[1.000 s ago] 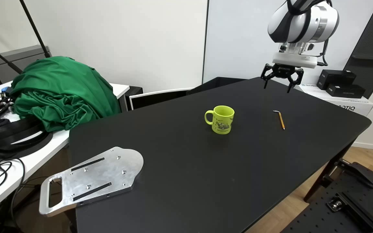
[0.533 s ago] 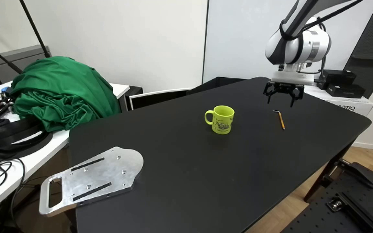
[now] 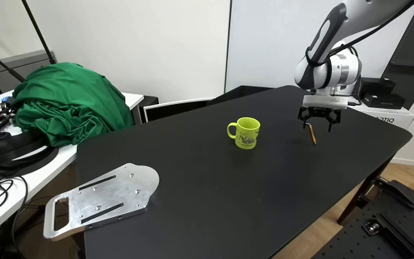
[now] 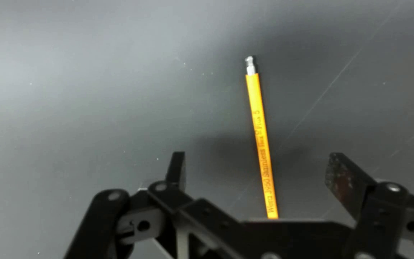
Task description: Pick up the Allen key from the table and put it in the cup
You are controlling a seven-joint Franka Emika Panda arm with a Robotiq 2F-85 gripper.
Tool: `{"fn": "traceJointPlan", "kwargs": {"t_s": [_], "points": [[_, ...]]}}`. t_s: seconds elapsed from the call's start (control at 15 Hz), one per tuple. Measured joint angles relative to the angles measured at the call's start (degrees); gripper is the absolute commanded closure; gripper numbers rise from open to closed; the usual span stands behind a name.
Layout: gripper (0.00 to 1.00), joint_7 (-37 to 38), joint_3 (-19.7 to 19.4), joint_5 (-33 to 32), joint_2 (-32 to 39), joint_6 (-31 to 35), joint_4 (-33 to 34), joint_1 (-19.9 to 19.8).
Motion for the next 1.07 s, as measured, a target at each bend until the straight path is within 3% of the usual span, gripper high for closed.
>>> {"fn": "traceJointPlan", "kwargs": {"t_s": [0.27,0.33,0.4,0.67,0.73,0.87,1.07], "points": [[0.0,-0.09,-0.35,0.55,2.31,-0.06,1.87,-1.07],[0.25,-0.23,-0.18,1.24,2.67,-0.09,2.3,-1.49],[0.27,-0.34,0.05,1.96,2.93,-0.11,2.69,-1.92],[0.55,-0.94,1.84,5.56,3.06,-0.1,3.52,-3.7],[0.2,-1.11,2.27,6.28,3.06,-0.09,3.67,-4.0],[0.17,-1.29,2.84,7.18,3.06,-0.19,4.01,-4.29],[0.01,-1.41,3.44,8.23,3.2,-0.32,4.52,-4.46]]}}
